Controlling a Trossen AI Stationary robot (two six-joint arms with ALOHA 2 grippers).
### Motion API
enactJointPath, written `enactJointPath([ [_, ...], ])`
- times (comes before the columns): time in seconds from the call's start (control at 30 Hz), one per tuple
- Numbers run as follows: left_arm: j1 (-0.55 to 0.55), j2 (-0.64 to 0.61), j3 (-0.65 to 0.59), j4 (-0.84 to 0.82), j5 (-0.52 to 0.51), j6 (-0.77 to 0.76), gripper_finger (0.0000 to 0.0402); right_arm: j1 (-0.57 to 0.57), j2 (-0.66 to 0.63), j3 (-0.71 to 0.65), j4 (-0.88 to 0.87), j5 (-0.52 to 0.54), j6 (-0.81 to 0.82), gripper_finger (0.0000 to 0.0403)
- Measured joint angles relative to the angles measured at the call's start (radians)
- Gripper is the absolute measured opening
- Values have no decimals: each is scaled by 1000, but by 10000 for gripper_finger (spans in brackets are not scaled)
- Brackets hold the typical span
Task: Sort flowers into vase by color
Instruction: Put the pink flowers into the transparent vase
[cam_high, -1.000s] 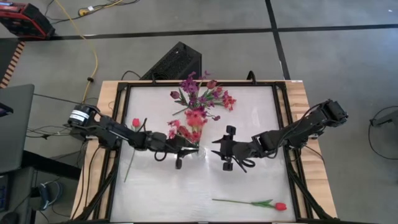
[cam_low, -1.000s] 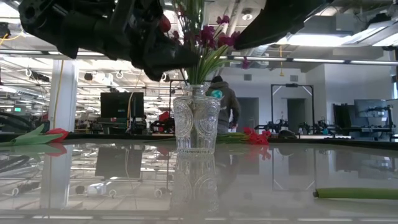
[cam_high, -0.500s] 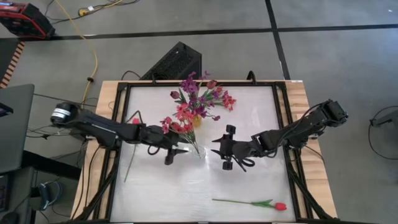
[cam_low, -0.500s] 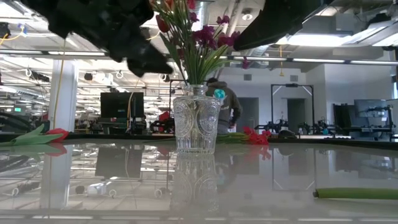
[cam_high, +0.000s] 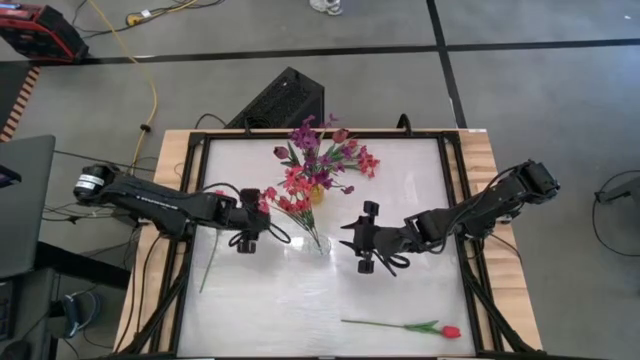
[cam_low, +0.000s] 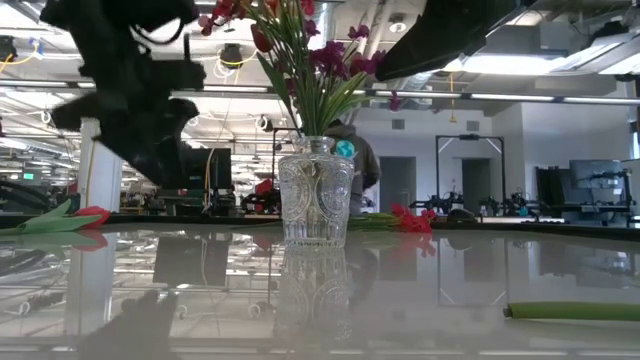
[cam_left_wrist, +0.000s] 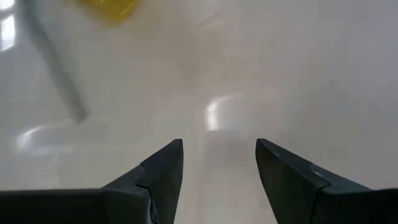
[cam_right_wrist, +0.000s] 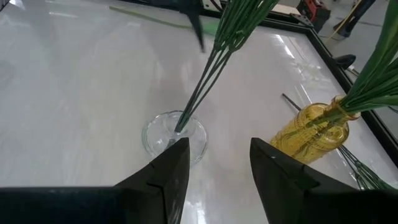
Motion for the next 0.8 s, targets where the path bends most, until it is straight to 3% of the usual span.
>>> enactJointPath([
  [0.17, 43, -5, -55, -21, -104, 9, 190, 0, 0, 0, -4, 0, 0, 193],
  [0.43, 214, -67, -133, 47, -120, 83, 190, 0, 0, 0, -12, 0, 0, 193],
  [0.67, 406, -154, -162, 191, -83, 63, 190, 0, 0, 0, -28, 0, 0, 193],
  [0.8, 511, -115, -185, 289, 17, 34, 190, 0, 0, 0, -29, 0, 0, 193],
])
